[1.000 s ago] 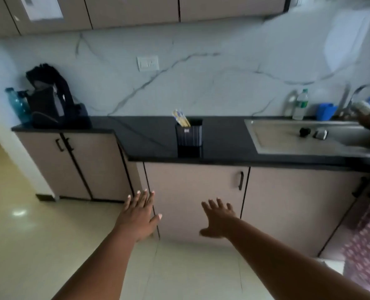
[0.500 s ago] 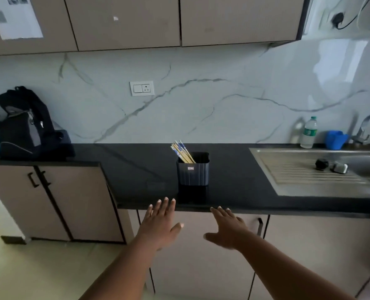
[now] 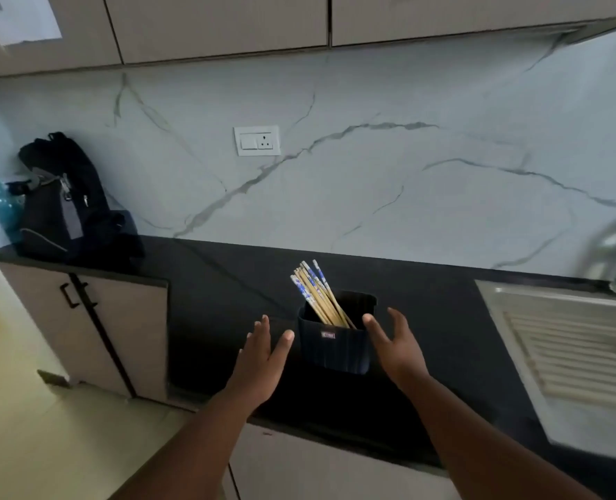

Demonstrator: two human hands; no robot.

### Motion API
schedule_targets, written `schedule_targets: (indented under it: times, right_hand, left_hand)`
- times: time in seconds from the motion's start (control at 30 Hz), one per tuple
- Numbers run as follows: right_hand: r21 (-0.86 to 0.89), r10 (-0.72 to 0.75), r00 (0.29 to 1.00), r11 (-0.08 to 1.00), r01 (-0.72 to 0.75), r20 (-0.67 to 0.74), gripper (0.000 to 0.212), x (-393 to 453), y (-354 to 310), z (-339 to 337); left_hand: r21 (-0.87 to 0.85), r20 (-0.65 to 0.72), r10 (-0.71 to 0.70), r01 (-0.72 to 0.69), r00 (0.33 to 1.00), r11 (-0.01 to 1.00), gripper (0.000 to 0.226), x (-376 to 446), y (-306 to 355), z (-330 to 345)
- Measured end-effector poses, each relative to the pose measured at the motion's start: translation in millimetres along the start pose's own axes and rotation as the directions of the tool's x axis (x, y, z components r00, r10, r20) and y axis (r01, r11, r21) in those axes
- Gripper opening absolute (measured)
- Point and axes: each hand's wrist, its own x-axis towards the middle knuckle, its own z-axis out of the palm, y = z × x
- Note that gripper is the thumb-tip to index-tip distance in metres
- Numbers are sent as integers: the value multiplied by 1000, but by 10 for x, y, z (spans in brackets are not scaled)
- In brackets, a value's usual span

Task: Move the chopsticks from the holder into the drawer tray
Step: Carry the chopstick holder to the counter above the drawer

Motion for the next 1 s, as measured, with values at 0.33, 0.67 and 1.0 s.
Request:
schedule_targets:
  times: [0.33, 0.67, 1.0]
  right_hand:
    - [470, 246, 965, 844, -258, 87, 51, 742, -56, 471]
    - [556, 325, 934, 754, -349, 146, 58, 1128, -63, 748]
    - [549, 268, 906, 727, -413, 328, 49, 1367, -310, 847]
  left_hand:
    - [-722, 182, -227, 286, 957, 629, 97, 1281, 231, 123]
    - [-757, 384, -52, 346, 922, 555, 60, 1834, 251, 242]
    - [-801, 332, -237, 406, 913, 441, 49, 1703, 155, 97]
